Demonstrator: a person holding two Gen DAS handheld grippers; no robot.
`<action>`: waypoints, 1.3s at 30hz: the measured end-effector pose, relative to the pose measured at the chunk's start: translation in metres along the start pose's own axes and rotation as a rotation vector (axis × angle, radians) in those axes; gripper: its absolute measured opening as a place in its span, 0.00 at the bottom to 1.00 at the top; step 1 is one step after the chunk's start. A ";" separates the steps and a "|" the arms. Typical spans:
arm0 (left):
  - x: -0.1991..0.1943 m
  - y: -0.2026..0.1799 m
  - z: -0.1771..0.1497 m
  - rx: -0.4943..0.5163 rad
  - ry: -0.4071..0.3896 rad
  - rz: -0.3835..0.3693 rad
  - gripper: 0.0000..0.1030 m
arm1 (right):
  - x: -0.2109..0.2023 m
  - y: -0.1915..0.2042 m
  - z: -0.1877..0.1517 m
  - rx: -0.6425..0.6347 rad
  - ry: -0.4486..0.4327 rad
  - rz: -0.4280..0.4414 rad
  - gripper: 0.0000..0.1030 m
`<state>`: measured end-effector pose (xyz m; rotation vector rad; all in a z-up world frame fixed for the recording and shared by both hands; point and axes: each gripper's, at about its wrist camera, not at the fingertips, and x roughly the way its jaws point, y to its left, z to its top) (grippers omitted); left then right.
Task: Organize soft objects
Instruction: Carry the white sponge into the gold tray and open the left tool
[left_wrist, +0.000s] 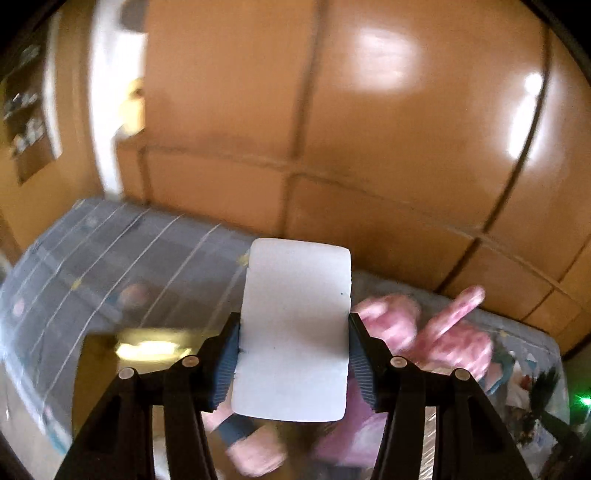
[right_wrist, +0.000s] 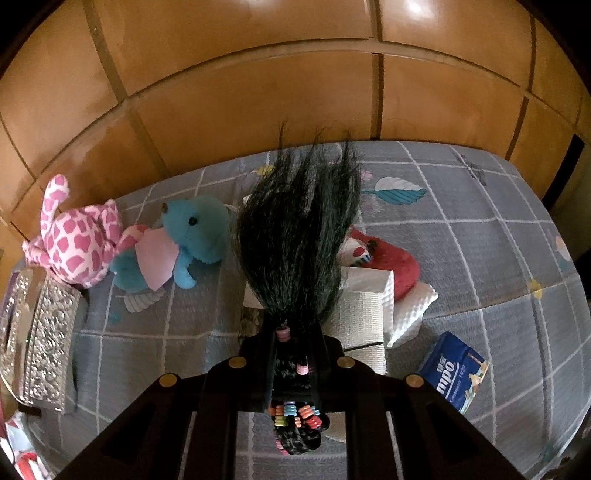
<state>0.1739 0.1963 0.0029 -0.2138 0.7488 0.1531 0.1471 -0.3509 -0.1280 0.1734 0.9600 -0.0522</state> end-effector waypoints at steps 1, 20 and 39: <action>-0.004 0.017 -0.012 -0.028 0.005 0.014 0.54 | 0.000 0.001 -0.001 -0.008 0.000 -0.004 0.13; 0.031 0.158 -0.117 -0.259 0.138 0.198 0.82 | 0.027 0.026 -0.012 -0.085 0.080 -0.067 0.13; -0.056 0.101 -0.162 -0.127 -0.001 0.243 1.00 | 0.029 0.036 -0.012 0.027 0.106 -0.134 0.13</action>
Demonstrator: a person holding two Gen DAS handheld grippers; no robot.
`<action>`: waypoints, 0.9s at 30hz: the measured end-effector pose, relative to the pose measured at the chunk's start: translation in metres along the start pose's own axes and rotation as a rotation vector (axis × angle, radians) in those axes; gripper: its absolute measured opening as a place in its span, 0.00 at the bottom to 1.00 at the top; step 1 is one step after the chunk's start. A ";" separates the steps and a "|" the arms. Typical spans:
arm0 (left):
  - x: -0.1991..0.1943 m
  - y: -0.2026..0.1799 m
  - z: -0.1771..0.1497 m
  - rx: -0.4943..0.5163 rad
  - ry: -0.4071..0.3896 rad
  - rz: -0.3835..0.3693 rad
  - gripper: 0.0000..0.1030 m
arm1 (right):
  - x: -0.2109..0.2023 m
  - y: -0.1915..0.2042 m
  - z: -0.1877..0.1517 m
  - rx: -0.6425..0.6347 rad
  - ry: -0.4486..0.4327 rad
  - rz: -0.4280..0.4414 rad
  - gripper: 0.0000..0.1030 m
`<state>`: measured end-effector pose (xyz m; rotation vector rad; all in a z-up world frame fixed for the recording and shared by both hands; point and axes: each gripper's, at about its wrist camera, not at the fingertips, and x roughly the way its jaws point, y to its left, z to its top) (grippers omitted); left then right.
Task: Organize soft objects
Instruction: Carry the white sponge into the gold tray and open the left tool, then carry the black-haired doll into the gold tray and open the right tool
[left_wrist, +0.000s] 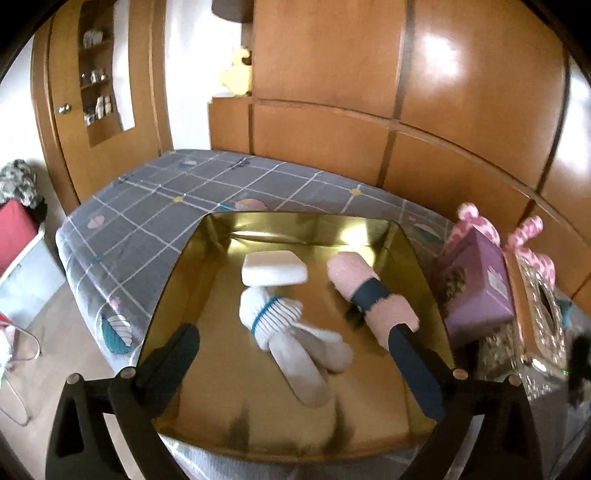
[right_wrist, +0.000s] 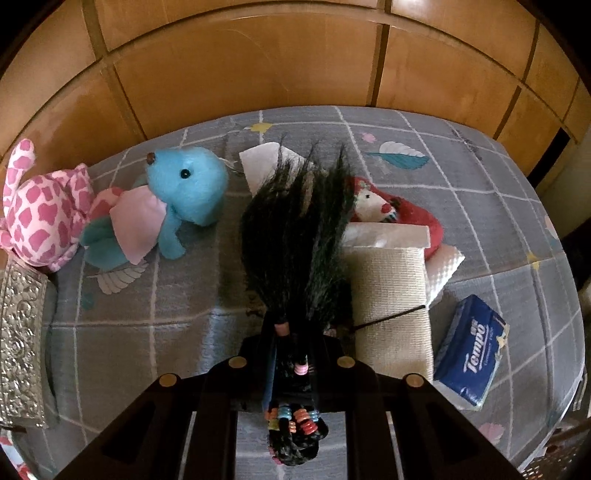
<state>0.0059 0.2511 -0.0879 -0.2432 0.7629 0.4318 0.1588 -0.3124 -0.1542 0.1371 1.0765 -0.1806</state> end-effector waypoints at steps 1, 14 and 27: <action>-0.003 -0.002 -0.003 0.010 -0.004 0.000 1.00 | 0.000 0.003 0.001 0.001 0.000 0.003 0.13; -0.033 -0.020 -0.028 0.036 -0.056 -0.027 1.00 | -0.005 0.034 0.012 0.058 0.003 0.124 0.13; -0.032 -0.023 -0.040 0.053 -0.031 -0.031 1.00 | -0.047 0.094 0.069 0.061 -0.091 0.221 0.13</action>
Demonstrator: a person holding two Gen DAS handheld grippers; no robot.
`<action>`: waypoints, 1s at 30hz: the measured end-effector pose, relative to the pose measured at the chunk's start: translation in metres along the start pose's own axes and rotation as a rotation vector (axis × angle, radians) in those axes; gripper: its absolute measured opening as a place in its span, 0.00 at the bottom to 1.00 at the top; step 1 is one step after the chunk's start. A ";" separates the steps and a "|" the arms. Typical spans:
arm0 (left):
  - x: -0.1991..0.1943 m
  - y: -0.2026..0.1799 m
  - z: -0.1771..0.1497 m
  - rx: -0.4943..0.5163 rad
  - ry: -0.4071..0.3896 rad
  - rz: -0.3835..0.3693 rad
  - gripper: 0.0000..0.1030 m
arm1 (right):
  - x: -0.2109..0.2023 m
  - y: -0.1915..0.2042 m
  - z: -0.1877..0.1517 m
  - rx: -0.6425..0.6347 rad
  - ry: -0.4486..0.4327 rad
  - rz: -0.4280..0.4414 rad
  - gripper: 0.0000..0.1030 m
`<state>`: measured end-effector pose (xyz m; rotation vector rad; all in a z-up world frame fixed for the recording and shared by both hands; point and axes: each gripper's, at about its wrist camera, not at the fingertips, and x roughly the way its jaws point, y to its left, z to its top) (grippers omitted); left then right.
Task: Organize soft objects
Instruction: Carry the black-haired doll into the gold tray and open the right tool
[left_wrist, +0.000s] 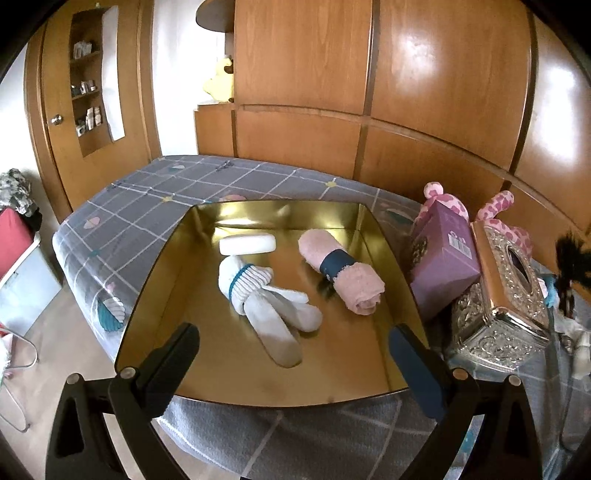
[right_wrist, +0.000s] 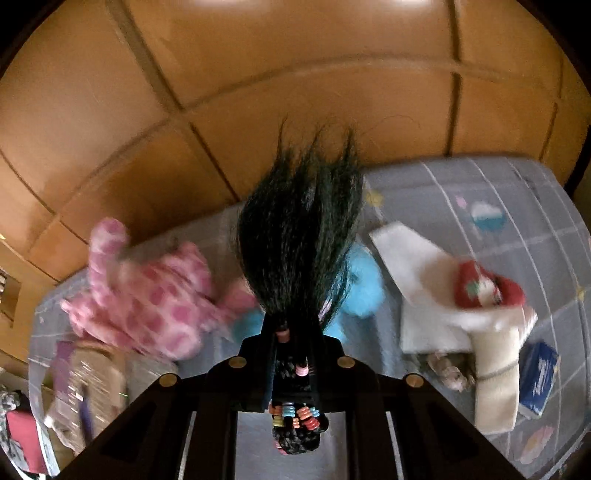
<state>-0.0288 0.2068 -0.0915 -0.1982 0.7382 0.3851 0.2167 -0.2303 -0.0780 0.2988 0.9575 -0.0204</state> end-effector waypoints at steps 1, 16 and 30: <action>0.000 0.000 0.000 -0.002 0.001 -0.003 1.00 | -0.004 0.009 0.006 -0.019 -0.014 0.007 0.13; 0.001 0.015 -0.003 -0.029 0.009 -0.008 1.00 | -0.065 0.209 0.005 -0.416 -0.159 0.287 0.13; -0.001 0.057 0.000 -0.127 -0.003 0.052 1.00 | -0.003 0.367 -0.168 -0.792 0.185 0.547 0.13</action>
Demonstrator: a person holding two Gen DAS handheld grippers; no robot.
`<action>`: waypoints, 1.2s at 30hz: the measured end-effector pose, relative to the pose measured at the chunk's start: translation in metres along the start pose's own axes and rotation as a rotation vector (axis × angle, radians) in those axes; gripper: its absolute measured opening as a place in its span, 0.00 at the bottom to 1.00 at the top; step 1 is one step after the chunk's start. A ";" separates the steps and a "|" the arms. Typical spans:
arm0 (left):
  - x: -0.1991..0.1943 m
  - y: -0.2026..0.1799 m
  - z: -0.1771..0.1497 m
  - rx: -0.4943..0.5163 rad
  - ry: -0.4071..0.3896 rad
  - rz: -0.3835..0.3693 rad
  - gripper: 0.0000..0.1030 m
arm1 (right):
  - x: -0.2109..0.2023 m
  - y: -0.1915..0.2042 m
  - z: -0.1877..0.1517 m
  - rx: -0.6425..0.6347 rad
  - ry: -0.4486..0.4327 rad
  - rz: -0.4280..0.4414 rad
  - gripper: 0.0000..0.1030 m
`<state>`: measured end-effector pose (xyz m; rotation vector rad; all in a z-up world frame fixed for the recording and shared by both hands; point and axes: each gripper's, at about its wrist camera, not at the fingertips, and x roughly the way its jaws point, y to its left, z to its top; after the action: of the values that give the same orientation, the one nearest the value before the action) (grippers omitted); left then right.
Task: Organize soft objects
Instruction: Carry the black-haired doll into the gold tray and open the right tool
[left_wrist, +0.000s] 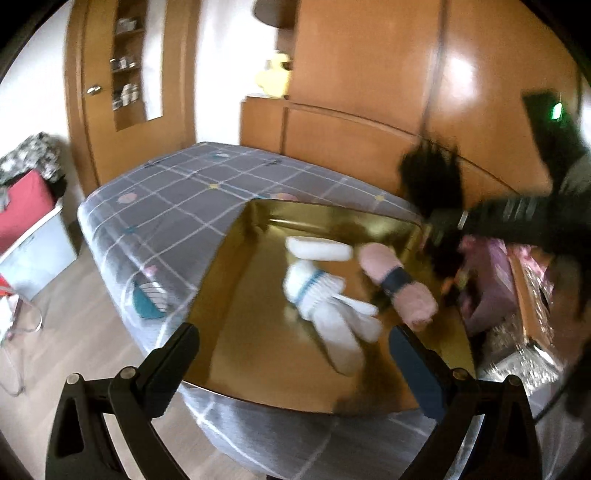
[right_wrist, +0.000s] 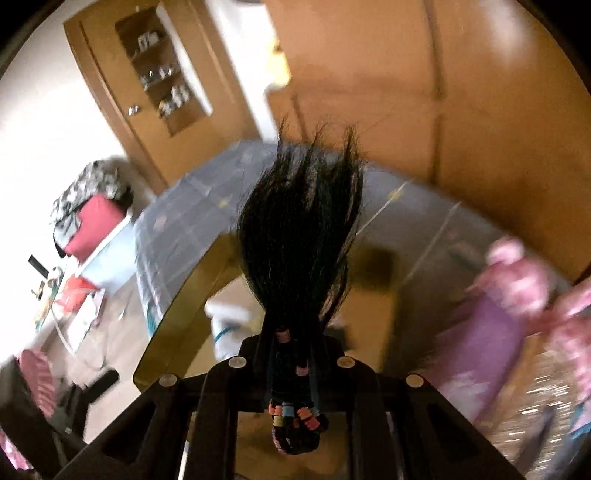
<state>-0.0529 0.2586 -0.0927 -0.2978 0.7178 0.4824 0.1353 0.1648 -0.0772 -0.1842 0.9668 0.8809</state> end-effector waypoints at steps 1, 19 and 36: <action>0.001 0.007 0.002 -0.021 -0.002 0.009 1.00 | 0.015 0.002 0.000 0.001 0.023 0.005 0.13; 0.007 0.030 0.007 -0.084 0.002 0.018 1.00 | 0.030 0.008 -0.018 0.003 0.032 -0.047 0.42; -0.025 -0.008 0.006 0.011 -0.051 -0.070 1.00 | -0.086 -0.022 -0.070 0.003 -0.179 -0.185 0.46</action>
<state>-0.0618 0.2468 -0.0700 -0.2985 0.6584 0.4182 0.0835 0.0663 -0.0559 -0.1857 0.7709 0.7130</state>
